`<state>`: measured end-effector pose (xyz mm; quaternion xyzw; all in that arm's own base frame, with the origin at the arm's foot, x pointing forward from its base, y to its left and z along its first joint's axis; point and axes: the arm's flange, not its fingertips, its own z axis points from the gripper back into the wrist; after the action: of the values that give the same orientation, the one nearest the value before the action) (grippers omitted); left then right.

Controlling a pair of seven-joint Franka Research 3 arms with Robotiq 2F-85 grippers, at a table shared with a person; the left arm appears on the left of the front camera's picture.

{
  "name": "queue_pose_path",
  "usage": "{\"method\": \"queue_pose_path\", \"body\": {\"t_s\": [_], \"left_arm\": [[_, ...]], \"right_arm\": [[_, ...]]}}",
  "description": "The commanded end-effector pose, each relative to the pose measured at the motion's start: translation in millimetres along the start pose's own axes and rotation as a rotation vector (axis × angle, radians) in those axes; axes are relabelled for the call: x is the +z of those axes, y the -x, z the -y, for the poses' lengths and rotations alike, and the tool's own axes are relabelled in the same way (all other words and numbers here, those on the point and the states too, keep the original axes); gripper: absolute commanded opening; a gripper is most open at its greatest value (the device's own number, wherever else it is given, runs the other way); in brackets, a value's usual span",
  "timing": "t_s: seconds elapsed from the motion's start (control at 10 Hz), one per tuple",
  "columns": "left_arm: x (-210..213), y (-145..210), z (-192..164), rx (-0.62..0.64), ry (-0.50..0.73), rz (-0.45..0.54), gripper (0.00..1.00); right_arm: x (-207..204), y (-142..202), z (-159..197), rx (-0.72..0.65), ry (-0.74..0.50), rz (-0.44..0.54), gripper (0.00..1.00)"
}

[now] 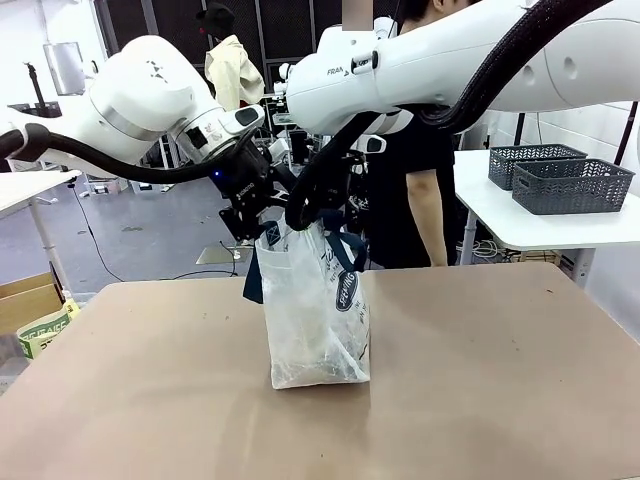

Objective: Transfer purchased items from the store into the shopping bag.
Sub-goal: Move the Reusable shopping bag to the right side of the table.

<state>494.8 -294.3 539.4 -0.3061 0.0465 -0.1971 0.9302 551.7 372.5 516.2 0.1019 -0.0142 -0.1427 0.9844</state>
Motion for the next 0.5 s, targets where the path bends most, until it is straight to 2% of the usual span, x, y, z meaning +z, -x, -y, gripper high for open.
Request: {"method": "queue_pose_path", "body": {"t_s": [0.0,0.4], "left_arm": [[-0.5,4.7,-4.3,-0.009,0.028,-0.006,1.0],[-12.0,1.0,16.5,-0.028,-0.043,0.008,1.0]], "right_arm": [[1.7,-2.5,-7.3,-0.024,-0.01,-0.022,0.0],[-0.2,1.2,-7.2,-0.016,-0.013,-0.021,0.0]]}}
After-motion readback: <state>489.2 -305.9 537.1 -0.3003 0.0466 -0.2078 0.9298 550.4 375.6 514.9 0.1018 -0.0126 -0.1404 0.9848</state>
